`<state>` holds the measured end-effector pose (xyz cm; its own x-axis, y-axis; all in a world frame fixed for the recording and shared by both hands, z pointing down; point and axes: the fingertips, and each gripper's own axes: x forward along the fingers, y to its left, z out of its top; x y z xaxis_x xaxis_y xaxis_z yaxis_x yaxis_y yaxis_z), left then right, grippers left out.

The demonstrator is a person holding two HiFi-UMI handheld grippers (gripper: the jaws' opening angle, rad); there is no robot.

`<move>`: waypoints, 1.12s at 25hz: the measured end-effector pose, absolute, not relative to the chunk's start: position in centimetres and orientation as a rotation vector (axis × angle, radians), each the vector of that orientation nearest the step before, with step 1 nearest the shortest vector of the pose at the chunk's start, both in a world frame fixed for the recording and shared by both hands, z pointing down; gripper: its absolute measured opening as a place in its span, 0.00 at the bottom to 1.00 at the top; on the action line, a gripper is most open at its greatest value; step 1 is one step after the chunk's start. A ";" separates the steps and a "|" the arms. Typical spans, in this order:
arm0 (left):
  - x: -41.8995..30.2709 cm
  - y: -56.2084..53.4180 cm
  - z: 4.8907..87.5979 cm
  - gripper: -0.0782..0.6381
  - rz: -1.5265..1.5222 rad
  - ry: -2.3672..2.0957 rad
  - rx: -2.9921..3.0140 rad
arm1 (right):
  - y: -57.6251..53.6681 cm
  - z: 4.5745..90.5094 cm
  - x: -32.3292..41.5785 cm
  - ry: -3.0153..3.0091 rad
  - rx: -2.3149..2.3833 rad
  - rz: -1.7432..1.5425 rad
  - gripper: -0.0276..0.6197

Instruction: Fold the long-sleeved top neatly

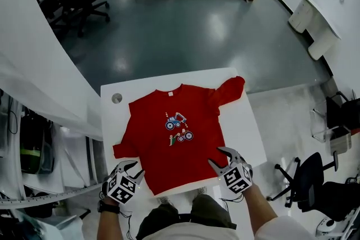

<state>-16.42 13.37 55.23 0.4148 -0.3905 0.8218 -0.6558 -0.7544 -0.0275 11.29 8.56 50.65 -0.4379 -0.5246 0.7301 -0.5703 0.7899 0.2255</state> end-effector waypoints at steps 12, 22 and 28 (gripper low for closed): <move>-15.3 10.5 55.3 0.33 1.287 -0.919 2.382 | 2.4 49.7 14.3 -2.138 0.977 0.081 0.36; -10.3 5.4 56.4 0.33 1.295 -0.963 2.274 | -7.6 50.7 20.0 -2.172 0.975 0.110 0.35; -6.0 1.5 57.5 0.33 1.300 -0.940 2.257 | -13.2 51.5 22.5 -2.196 0.988 0.136 0.35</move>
<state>-5.99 1.55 57.54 0.3516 -0.3638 0.8626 -0.7052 -0.7089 -0.0115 22.52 -13.15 51.51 -0.4529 -0.6131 0.6473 -0.6885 0.7018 0.1831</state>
